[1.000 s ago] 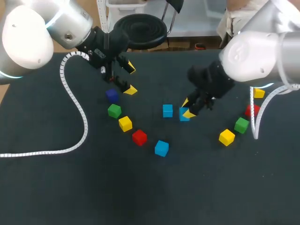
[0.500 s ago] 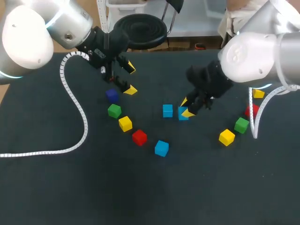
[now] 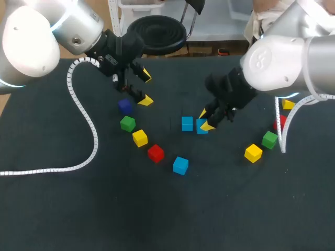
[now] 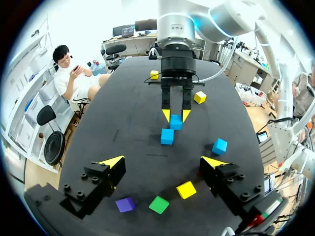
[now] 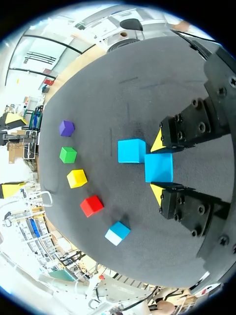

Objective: Place the blue cubes, place green cubes on the blue cubes, place the yellow cubes on the green cubes, then place the red cubes on the yellow cubes, and place purple cube on the red cubes.

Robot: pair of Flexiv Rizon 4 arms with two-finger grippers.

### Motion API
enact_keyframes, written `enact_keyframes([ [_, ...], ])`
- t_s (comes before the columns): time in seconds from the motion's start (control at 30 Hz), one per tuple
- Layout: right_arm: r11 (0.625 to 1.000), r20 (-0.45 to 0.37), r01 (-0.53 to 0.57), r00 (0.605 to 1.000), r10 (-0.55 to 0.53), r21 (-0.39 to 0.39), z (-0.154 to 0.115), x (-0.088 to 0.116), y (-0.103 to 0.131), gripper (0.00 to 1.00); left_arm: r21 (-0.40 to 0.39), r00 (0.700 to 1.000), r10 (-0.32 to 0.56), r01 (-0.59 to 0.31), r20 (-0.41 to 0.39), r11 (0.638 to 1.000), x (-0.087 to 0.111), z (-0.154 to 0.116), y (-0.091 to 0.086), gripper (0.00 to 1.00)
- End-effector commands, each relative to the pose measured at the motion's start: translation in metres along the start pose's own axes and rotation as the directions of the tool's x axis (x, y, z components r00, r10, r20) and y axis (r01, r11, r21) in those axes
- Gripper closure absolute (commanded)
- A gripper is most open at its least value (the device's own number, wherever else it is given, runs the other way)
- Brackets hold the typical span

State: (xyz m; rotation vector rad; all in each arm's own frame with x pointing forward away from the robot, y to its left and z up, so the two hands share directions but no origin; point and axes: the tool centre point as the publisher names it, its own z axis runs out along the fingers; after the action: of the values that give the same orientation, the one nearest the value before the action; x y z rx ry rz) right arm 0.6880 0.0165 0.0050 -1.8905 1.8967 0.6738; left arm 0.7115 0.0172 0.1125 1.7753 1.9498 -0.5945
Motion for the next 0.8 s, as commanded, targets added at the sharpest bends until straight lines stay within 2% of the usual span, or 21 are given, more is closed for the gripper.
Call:
enact_keyframes([
  [0.03, 1.000, 0.004, 0.004, 1.000, -0.004, -0.005, 0.0015, -0.0004, -0.0032, 1.00, 0.003, 1.000, -0.001, 0.001, -0.004, 1.000, -0.0007, 0.0001, 0.0015, 0.00],
  [0.8, 1.000, 0.007, 0.016, 1.000, -0.016, -0.017, 0.0049, -0.0034, -0.0034, 1.00, 0.003, 1.000, -0.001, 0.001, -0.004, 1.000, -0.0007, 0.0001, 0.0015, 0.00],
])
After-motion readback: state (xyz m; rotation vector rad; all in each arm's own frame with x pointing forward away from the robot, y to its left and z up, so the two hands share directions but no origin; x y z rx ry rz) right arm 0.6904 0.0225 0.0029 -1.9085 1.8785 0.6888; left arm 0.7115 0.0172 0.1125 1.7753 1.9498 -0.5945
